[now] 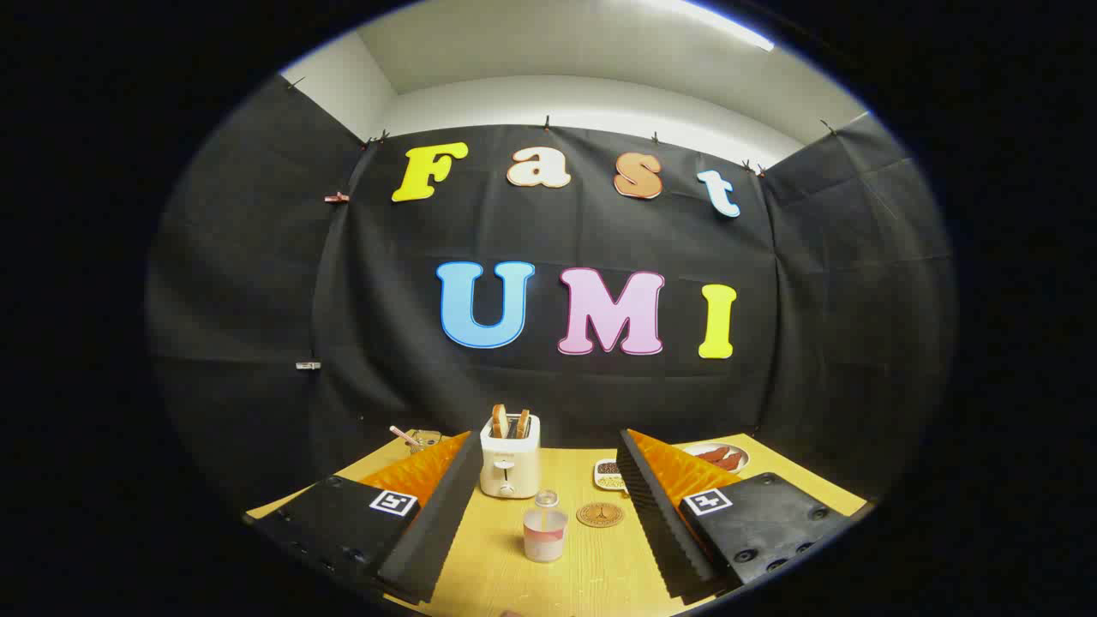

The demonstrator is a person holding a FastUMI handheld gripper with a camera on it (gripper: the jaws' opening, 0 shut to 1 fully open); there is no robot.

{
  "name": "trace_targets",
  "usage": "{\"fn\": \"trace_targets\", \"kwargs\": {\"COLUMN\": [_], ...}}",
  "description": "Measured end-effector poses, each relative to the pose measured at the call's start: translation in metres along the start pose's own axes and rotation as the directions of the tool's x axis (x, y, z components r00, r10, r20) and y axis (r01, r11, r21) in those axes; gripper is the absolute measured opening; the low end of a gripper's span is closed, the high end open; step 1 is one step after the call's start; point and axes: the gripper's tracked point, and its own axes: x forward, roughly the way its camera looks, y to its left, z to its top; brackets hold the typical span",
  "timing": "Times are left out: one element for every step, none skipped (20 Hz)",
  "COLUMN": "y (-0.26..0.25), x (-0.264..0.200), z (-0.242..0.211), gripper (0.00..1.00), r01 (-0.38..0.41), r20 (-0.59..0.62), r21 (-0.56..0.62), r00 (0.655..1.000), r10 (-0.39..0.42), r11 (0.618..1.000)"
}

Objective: Take the bottle from table, then pour the juice into the cup, finally place the bottle on the coaster

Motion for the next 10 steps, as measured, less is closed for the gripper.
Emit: {"fn": "trace_targets", "kwargs": {"y": [-0.001,-0.002,-0.003,-0.005,-0.006,-0.006,-0.007,-0.008,-0.009,-0.009], "x": [-0.001,-0.002,-0.003,-0.003,-0.002,-0.001,0.0,0.002,0.003,0.004], "z": [-0.003,-0.004,-0.004,-0.005,-0.006,-0.009,-0.011,-0.013,-0.014,-0.014], "gripper": [0.96,0.96,0.96,0.96,0.96,0.96,0.96,0.96,0.96,0.96], "r01": [0.007,0.013,0.018,0.023,0.028,0.031,0.032,0.032,0.033,0.032], "r20": [-0.008,-0.014,-0.016,-0.019,-0.022,-0.028,-0.034,-0.041,-0.045,-0.045], "r21": [0.006,0.007,0.004,0.0,-0.004,-0.009,-0.015,-0.023,-0.03,-0.036], "r00": [1.0,1.0,1.0,1.0,0.999,0.999,0.999,0.999,0.998,0.998], "r10": [-0.007,-0.013,-0.018,-0.023,-0.028,-0.031,-0.033,-0.033,-0.034,-0.033], "r11": [1.0,1.0,1.0,1.0,1.0,0.999,0.999,0.999,0.999,0.999]}}
